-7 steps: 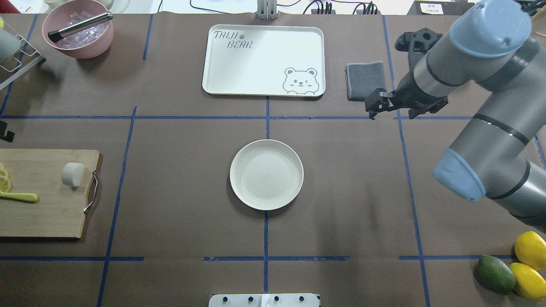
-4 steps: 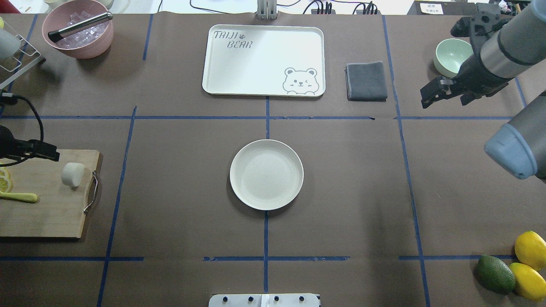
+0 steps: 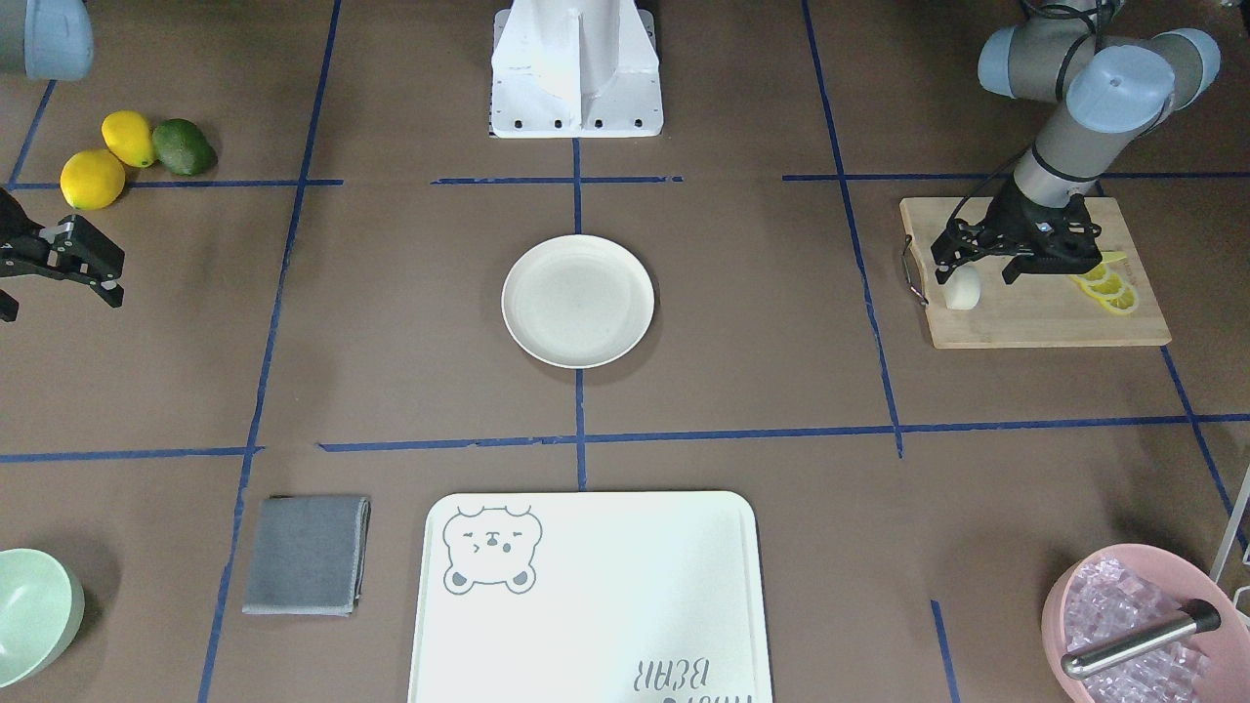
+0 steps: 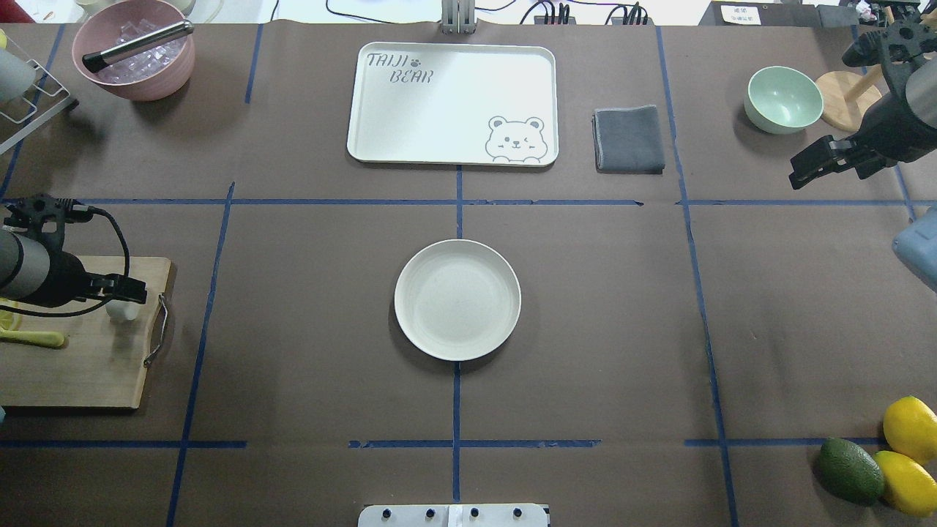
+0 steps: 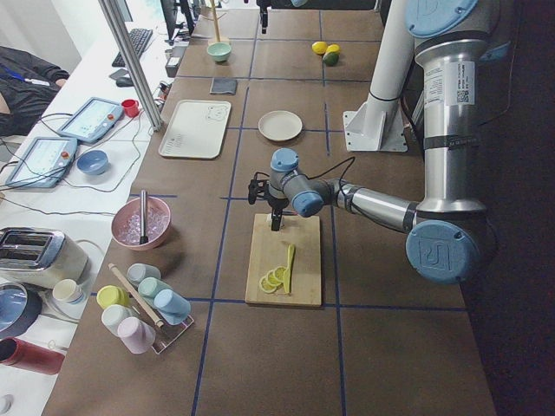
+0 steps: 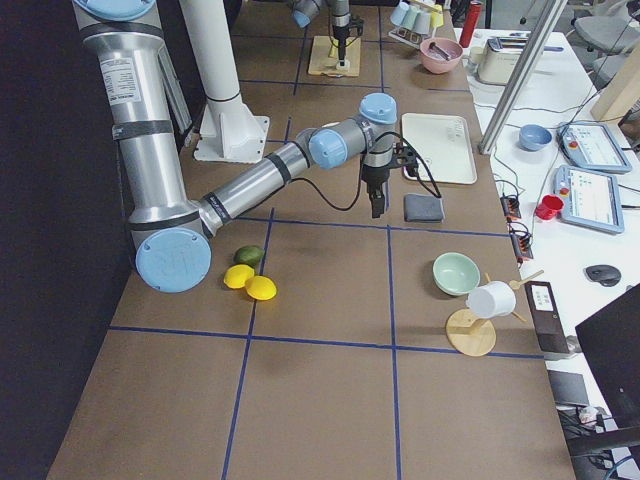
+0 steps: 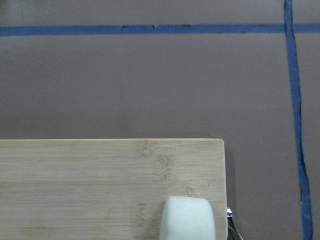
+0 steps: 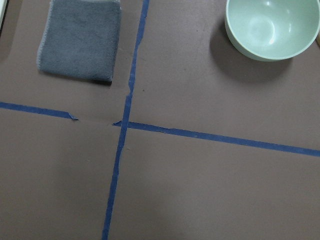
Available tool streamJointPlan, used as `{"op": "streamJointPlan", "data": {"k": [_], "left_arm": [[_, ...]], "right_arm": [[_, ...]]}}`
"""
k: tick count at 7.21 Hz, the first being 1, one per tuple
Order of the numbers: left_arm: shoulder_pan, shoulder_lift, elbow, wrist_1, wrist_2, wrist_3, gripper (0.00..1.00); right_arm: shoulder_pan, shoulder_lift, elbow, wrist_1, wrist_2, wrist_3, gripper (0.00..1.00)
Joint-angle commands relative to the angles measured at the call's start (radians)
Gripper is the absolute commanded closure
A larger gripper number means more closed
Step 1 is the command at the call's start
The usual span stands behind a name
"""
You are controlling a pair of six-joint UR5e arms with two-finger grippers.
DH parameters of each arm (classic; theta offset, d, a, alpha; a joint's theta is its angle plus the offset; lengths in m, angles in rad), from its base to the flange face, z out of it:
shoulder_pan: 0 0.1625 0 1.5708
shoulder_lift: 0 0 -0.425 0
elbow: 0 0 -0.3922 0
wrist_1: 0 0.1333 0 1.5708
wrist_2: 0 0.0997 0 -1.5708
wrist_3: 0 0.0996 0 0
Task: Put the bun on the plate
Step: 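Retract the right arm while the left gripper reaches toward the white bun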
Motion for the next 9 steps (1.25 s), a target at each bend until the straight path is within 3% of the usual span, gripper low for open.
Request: {"op": "streamJointPlan", "data": {"k": [1, 3, 7, 9], "left_arm": [[0.010, -0.019, 0.022, -0.002, 0.002, -0.004, 0.07], [0.011, -0.018, 0.019, -0.002, 0.000, -0.007, 0.15], [0.010, -0.007, 0.006, -0.001, 0.000, -0.005, 0.55], [0.010, -0.007, 0.005, -0.001, -0.001, -0.005, 0.60]], "right_arm": [[0.003, -0.009, 0.000, 0.000, 0.000, -0.003, 0.00], [0.003, -0.009, 0.000, 0.000, -0.001, -0.003, 0.00], [0.006, -0.007, 0.000, 0.000, -0.001, -0.002, 0.00], [0.006, -0.007, 0.000, 0.000, -0.003, 0.000, 0.00]]}}
